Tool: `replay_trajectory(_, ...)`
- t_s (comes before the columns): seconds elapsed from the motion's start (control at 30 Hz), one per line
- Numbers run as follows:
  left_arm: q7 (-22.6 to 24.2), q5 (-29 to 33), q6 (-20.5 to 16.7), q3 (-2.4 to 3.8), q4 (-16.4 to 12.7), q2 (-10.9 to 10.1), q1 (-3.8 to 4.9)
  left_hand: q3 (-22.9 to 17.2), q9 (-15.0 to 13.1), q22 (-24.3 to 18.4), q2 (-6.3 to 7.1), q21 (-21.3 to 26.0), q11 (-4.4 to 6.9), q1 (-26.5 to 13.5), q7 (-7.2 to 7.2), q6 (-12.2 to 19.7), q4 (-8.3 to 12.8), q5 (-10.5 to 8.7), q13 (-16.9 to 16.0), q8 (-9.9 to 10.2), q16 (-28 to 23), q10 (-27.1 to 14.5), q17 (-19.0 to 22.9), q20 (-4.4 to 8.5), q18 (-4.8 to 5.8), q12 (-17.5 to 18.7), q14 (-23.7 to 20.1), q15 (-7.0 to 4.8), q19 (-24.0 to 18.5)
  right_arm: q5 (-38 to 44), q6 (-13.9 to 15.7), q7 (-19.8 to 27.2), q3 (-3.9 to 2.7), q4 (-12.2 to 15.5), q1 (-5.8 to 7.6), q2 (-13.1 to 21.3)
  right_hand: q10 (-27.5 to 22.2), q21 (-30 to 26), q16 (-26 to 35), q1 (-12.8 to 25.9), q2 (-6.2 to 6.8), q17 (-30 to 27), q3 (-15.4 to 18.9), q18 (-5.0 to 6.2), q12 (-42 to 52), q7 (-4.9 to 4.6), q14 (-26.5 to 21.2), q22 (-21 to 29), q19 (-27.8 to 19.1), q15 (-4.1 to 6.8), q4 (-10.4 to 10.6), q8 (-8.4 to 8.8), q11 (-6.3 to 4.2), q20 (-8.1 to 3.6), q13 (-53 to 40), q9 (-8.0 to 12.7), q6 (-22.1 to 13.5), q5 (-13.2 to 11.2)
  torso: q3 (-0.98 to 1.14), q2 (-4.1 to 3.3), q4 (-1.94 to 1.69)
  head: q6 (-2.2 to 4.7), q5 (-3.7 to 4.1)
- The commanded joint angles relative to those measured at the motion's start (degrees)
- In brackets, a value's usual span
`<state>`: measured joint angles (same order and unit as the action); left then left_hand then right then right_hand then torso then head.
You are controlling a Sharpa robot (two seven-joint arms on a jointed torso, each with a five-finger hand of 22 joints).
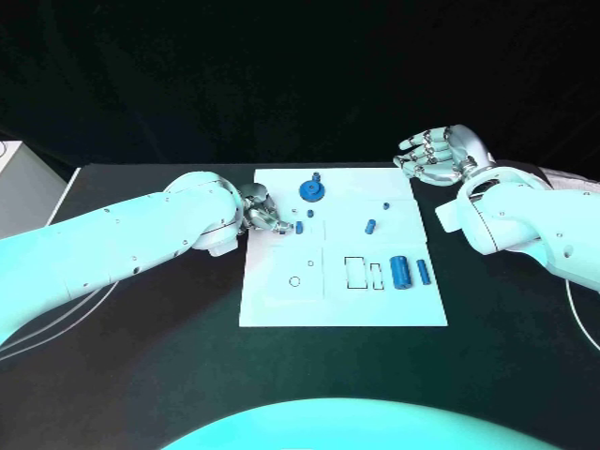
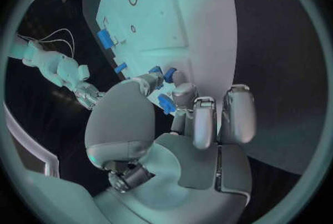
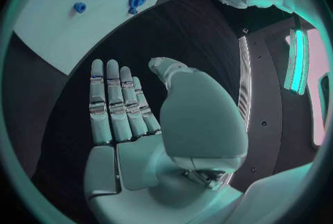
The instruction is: Assemble the parts on the task board
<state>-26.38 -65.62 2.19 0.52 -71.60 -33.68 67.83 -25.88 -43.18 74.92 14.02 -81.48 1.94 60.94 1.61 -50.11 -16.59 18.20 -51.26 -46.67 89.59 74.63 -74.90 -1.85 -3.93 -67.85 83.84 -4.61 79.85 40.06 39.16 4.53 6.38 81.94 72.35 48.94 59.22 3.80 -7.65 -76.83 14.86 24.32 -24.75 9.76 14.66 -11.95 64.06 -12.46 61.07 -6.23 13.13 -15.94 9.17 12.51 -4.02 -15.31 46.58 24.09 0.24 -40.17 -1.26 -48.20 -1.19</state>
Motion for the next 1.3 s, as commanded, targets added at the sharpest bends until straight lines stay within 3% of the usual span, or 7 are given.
replay_trajectory(0.03, -0.8, -0.4, 0.0, -0.07, 0.0, -0.1, -0.21, 1.4, 0.0, 2.1, 0.02, 0.3, -0.08, -0.4, 0.41, -0.1, -0.1, -2.03, -0.1, 0.5, -0.1, -0.1, -14.0, 0.18, 0.34, 0.0, 5.8, -0.26, 0.2, 0.2, -0.6, 0.8, -0.01, 0.1, -0.01, 0.0, -0.1, 0.0, 0.2, 0.4, -0.26, -0.1, 0.0, 0.77, 0.0, -1.51, 0.1, 0.0, -0.4, -0.19, 0.0, -0.04, 0.33, 0.13, 0.1, 0.1, -0.5, 0.2, -0.02, -0.03, 0.01, 0.05, 0.06)
replay_trajectory(0.33, -0.8, -0.5, -0.9, 0.16, -0.7, -0.8, -0.22, 5.5, 0.1, 2.1, -0.92, 0.3, -0.1, -1.0, 0.41, -0.2, -0.2, -6.15, 0.0, 0.8, -0.2, -0.2, -14.0, 0.15, 0.33, 0.1, 5.8, -0.25, 0.2, 0.2, -0.6, 0.8, -0.01, 0.1, -0.01, 0.1, -0.1, 0.0, 0.2, 0.4, -0.26, -0.1, 0.0, 0.77, 0.0, -1.51, 0.1, 0.0, -0.4, -0.19, 0.0, -0.04, 0.33, 0.13, 0.1, 0.1, -0.5, 0.2, -0.05, -0.02, 0.04, 0.05, 0.12)
replay_trajectory(0.47, -0.2, 0.5, -2.3, 0.27, -1.3, -1.1, -0.22, 10.9, 0.1, 2.0, -3.23, 0.5, -0.07, -1.1, 0.36, -0.2, -0.3, -11.15, 0.1, 1.1, -0.3, -0.3, -13.8, 0.15, 0.29, 0.1, 5.8, -0.27, 0.1, 0.2, -0.6, 0.8, -0.01, 0.1, -0.01, 0.1, -0.1, 0.0, 0.2, 0.4, -0.26, -0.1, 0.0, 0.77, 0.0, -1.51, 0.1, 0.0, -0.4, -0.19, 0.0, -0.04, 0.33, 0.13, 0.1, 0.1, -0.5, 0.2, -0.07, 0.02, 0.01, 0.13, 0.17)
replay_trajectory(0.8, 2.0, 1.9, -5.2, 1.11, -2.6, -2.2, -0.23, 11.7, 0.1, 1.9, -3.92, 0.5, -0.05, -1.0, 0.35, -0.2, -0.3, -11.37, 0.1, 1.1, -0.3, -0.3, -13.7, 0.15, 0.27, 0.1, 5.8, -0.27, 0.1, 0.2, -0.6, 0.8, -0.01, 0.0, -0.03, 0.1, -0.1, 0.0, 0.2, 0.4, -0.26, -0.1, 0.0, 0.77, 0.0, -1.51, 0.1, 0.0, -0.4, -0.19, 0.0, -0.04, 0.33, 0.13, 0.1, 0.1, -0.5, 0.2, -0.06, -0.03, 0.02, 0.27, 0.19)
replay_trajectory(1.03, 7.6, 10.1, -8.5, 2.42, -3.2, -3.2, -0.23, 14.4, 0.6, -1.4, -5.02, 3.1, -1.05, 1.1, 1.47, 2.4, -0.2, -11.18, 5.0, 2.5, -1.9, -3.8, -10.8, -0.35, -0.6, 3.1, 4.8, 0.51, -2.8, 0.2, -0.6, 0.9, -0.01, 0.0, -0.07, 0.1, -0.1, 0.0, 0.2, 0.4, -0.26, -0.1, 0.0, 0.77, 0.0, -1.51, 0.1, 0.0, -0.4, -0.19, 0.0, -0.04, 0.33, 0.13, 0.1, 0.1, -0.5, 0.2, 0.0, 0.08, -0.06, 0.46, 0.1)
replay_trajectory(1.17, 12.2, 15.2, -12.6, 3.13, -3.0, -3.6, -0.23, 15.9, 2.8, -12.3, -7.55, 12.2, -3.54, 4.4, 4.17, 7.4, -0.2, -10.63, 16.5, 4.5, -8.1, -14.5, -0.5, -2.13, -3.27, 10.6, -0.2, 2.8, -12.4, 0.2, -0.6, 0.9, -0.01, 0.0, -0.09, 0.1, -0.1, 0.0, 0.2, 0.4, -0.26, -0.1, 0.0, 0.77, 0.0, -1.51, 0.1, 0.0, -0.4, -0.19, 0.0, -0.04, 0.33, 0.13, 0.1, 0.1, -0.5, 0.2, 0.03, 0.07, -0.02, 0.61, 0.1)
replay_trajectory(1.3, 17.2, 17.7, -15.0, 3.46, -2.2, -3.5, -0.22, 12.5, 7.1, -26.1, -8.82, 25.8, -6.11, 12.3, 6.79, 11.0, -0.2, -10.2, 18.9, 6.6, -17.4, -21.6, 13.3, -4.5, -6.31, 12.6, -10.0, 5.29, -24.6, 0.2, -0.6, 0.9, -0.01, -0.1, -0.1, 0.1, -0.2, 0.0, 0.4, 0.6, -0.28, -0.2, 0.0, 0.77, 0.0, -1.53, 0.1, 0.3, -0.4, -0.22, 0.0, -0.04, 0.35, 0.15, 0.2, 0.1, -0.5, 0.3, 0.03, 0.06, 0.01, 0.78, 0.07)
